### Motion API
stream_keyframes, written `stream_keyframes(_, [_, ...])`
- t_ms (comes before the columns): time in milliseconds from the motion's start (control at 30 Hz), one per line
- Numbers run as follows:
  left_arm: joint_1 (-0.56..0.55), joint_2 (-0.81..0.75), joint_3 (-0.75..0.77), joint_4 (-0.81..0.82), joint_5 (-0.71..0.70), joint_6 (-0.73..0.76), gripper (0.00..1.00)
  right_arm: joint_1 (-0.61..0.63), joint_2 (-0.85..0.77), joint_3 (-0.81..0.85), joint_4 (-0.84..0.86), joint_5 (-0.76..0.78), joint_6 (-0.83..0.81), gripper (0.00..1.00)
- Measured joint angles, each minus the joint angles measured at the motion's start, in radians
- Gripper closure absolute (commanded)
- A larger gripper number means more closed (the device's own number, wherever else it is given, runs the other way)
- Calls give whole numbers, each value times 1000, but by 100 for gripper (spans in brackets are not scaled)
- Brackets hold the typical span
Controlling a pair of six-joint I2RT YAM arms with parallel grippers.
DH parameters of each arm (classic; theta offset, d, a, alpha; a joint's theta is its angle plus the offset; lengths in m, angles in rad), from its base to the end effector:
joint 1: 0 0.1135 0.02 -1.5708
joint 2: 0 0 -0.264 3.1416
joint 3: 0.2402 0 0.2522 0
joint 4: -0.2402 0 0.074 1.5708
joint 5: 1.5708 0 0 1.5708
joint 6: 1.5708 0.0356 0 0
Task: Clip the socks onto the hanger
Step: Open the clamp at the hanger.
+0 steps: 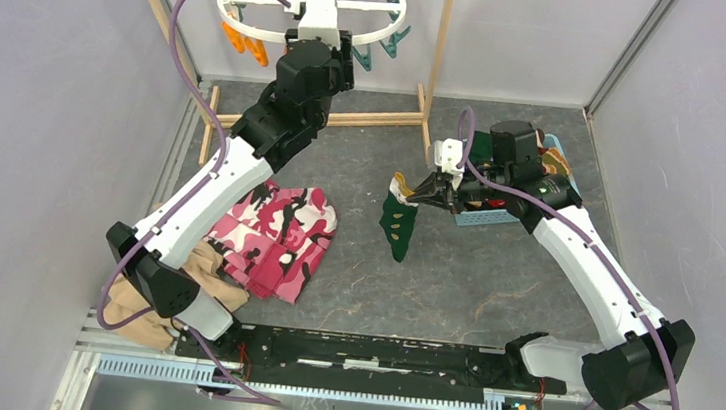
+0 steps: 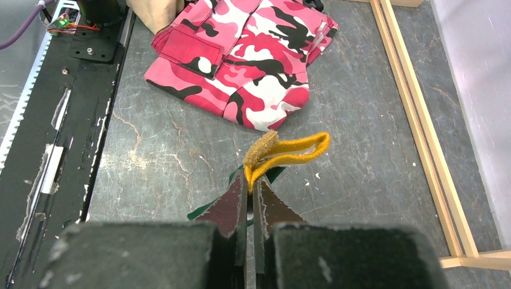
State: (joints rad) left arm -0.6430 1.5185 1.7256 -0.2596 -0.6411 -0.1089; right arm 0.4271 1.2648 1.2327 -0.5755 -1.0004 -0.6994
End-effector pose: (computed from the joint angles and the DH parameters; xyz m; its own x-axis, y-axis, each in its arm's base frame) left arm 0.2816 -0.1844 0.4808 -0.0420 -0.0773 -0.9961 -0.0020 0.9970 -0.0773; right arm 0.2277 0.1365 0.3641 0.1513 -0.3131 -0.9376 -0.9870 0.0048 -0.1608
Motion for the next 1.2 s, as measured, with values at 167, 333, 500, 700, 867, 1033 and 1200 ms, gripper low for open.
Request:
stream_keyframes(167, [2,24,16,1,15,16,46,0,0,0,0,5,0,100])
stream_keyframes(333, [2,27,32,2,23,18,41,0,0,0,0,9,0,100])
stream_keyframes(500, [2,27,45,2,23,17,40,0,0,0,0,11,-1,100])
stream_keyframes(700, [2,27,45,2,27,17,42,0,0,0,0,11,-1,100])
stream_keyframes(867, [2,27,45,2,43,17,41,0,3,0,0,11,-1,100])
stream_keyframes(1033, [2,26,45,2,50,17,42,0,8,0,-1,11,-1,100])
stream_keyframes(1200, [2,20,45,0,63,16,44,0,8,0,-1,11,-1,100])
